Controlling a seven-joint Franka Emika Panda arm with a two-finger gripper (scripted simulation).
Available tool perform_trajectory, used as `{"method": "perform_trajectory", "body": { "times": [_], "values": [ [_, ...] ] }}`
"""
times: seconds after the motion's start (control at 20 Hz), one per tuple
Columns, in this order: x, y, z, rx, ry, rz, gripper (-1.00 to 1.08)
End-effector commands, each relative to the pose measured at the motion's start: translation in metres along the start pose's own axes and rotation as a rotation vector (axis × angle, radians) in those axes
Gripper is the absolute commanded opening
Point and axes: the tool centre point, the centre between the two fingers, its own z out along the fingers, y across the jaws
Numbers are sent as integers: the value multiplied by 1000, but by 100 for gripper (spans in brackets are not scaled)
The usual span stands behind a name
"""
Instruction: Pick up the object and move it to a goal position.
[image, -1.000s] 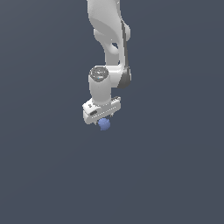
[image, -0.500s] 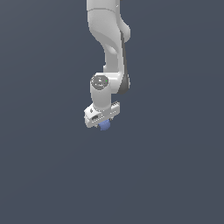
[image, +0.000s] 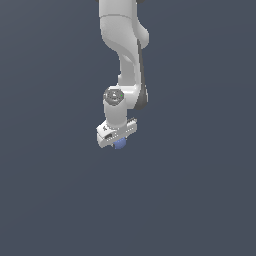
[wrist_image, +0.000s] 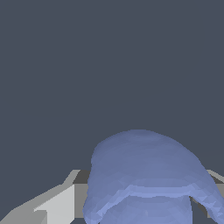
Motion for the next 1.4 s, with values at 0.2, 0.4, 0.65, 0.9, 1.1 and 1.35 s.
{"method": "perform_trajectory", "body": {
  "times": [0.2,0.4,0.65,0.9,1.1,1.35],
  "values": [
    [0,-1,1,1,0,-1,-100],
    [3,-3,-2,0,1,-1,-100],
    [18,-19,-14,0,1,-1,-100],
    [48,-49,-37,0,1,-1,-100],
    [78,-78,-59,0,0,-1,-100],
    [108,-106,-82,0,0,-1,-100]
  ]
}}
